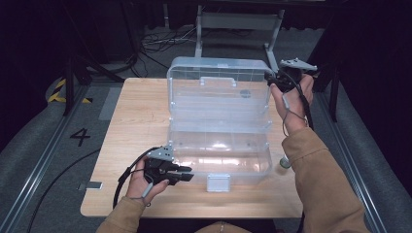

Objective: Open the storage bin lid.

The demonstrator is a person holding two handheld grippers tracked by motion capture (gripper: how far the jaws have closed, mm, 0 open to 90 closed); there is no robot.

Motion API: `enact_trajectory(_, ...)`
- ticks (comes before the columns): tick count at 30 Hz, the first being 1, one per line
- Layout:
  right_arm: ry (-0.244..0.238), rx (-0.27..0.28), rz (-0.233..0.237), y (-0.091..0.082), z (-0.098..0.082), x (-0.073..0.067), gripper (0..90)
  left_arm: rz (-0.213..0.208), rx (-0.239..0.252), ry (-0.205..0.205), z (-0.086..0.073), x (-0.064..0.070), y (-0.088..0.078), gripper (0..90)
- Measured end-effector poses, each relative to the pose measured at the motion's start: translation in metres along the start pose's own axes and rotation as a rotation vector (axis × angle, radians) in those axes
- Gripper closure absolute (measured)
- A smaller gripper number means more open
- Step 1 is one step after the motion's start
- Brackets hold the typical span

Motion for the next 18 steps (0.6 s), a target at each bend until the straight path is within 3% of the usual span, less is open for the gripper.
enact_trajectory(18, 0.025, -0.016, 0.015, 0.024, -0.002, 0.006, 80.9, -0.001, -0.002, -0.017, 0.000, 0.000, 0.000, 71.5)
Point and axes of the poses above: each handheld gripper's, and its own axes: y roughly forward along the jaws, z roughly out of its top, x roughly to its right, the point moved 5 cm from there along y, roughly forward along the jaws, and after that the axes turned 5 degrees about -y, right-handed, at the moved point
